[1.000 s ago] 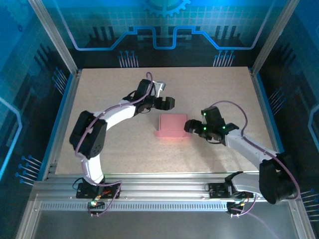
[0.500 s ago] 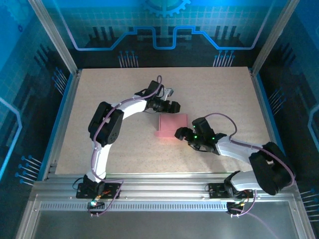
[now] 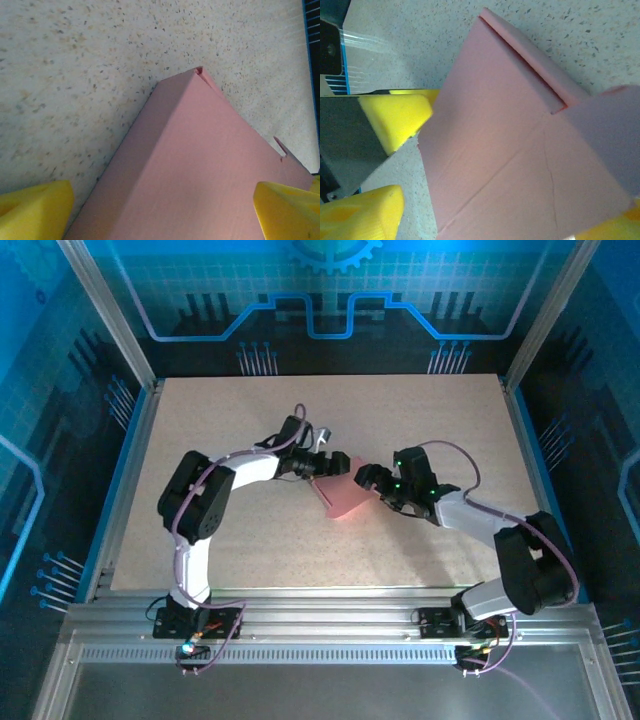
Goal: Fold the paper box
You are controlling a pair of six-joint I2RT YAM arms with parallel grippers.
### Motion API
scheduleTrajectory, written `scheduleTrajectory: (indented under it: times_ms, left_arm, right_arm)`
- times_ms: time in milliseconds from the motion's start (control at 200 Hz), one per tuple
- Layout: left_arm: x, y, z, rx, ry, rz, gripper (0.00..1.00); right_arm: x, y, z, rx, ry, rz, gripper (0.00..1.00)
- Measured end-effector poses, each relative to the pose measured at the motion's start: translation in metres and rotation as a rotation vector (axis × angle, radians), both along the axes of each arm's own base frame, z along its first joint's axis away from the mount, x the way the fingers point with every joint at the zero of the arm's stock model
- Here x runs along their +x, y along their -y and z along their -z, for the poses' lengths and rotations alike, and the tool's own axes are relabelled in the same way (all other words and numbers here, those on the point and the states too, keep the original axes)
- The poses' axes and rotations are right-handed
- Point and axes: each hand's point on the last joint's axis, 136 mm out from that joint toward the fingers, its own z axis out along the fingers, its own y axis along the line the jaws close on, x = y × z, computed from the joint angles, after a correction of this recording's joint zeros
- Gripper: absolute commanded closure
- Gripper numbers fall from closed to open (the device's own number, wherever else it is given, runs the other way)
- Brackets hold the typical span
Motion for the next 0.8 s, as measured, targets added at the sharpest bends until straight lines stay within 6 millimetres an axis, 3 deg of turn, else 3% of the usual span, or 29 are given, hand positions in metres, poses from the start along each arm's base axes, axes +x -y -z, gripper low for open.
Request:
scheduleTrajectory:
  times_ms: [135, 300, 385, 475, 710, 800]
  left_arm:
    - [0.01, -0.019, -0.026, -0.029, 0.114, -0.077, 0.03]
    - [0.016, -0.034, -0.058, -0.072, 0.306, -0.138, 0.02]
    - [-0.002, -0.046, -0.058, -0.072, 0.38, -0.147, 0.03]
    - [-0.012, -0.054, -0.052, -0.046, 0.423, -0.152, 0.03]
    - [-0.01, -0.063, -0.064, -0.007, 0.503, -0.169, 0.03]
    - [-0.009, -0.064, -0.069, -0.004, 0.528, -0.171, 0.03]
  right_arm:
    - [-0.004, 0.013, -0.006, 0.01, 0.003, 0.032, 0.22]
    - [-0.012, 0.014, 0.007, 0.041, -0.051, 0.053, 0.32]
    - [-0.012, 0.012, 0.013, 0.064, -0.085, 0.065, 0.33]
    - [-0.013, 0.011, 0.019, 0.065, -0.107, 0.07, 0.43]
    - [-0.016, 0.011, 0.046, 0.039, -0.207, 0.079, 0.58]
    - [-0.014, 0.01, 0.052, 0.032, -0.231, 0.079, 0.6]
